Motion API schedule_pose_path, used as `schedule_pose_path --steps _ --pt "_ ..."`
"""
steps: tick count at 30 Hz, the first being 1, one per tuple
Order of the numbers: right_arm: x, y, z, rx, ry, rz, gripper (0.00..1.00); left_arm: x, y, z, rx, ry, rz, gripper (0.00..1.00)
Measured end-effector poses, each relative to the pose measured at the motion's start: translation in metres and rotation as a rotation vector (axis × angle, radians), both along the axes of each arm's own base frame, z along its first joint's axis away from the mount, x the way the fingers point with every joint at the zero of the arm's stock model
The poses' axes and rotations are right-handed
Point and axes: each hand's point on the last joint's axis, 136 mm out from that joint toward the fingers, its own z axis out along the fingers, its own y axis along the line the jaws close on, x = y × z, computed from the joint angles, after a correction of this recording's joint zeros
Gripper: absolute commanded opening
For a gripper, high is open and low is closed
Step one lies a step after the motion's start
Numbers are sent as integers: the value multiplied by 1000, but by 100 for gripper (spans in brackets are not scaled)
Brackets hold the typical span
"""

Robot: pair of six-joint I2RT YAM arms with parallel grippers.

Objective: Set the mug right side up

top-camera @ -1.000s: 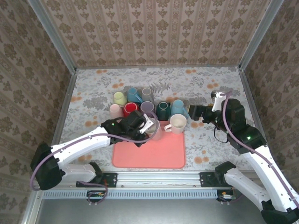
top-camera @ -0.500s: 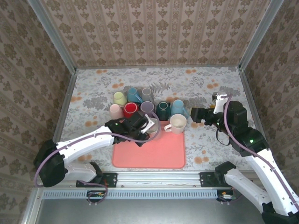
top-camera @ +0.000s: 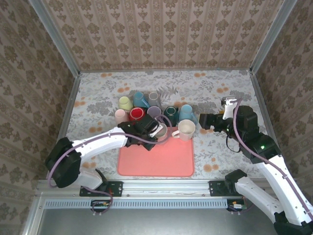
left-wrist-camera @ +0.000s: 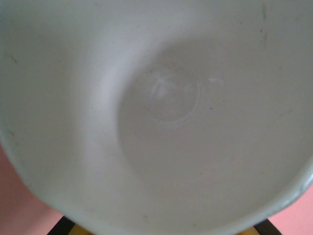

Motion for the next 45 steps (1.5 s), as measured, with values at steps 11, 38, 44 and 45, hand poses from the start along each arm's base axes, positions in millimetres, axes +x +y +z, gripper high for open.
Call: schedule_pose_path --steps 11,38,44,45 --pt "-1 0 -1 -6 4 3 95 3 -13 0 -22 3 -25 0" --pt "2 1 -7 -13 24 3 95 0 -36 1 11 -1 -120 1" --pt "2 1 -8 -14 25 3 95 5 -42 1 5 -1 -121 2" --pt "2 1 -8 -14 26 3 95 5 -43 1 4 -1 -121 3"
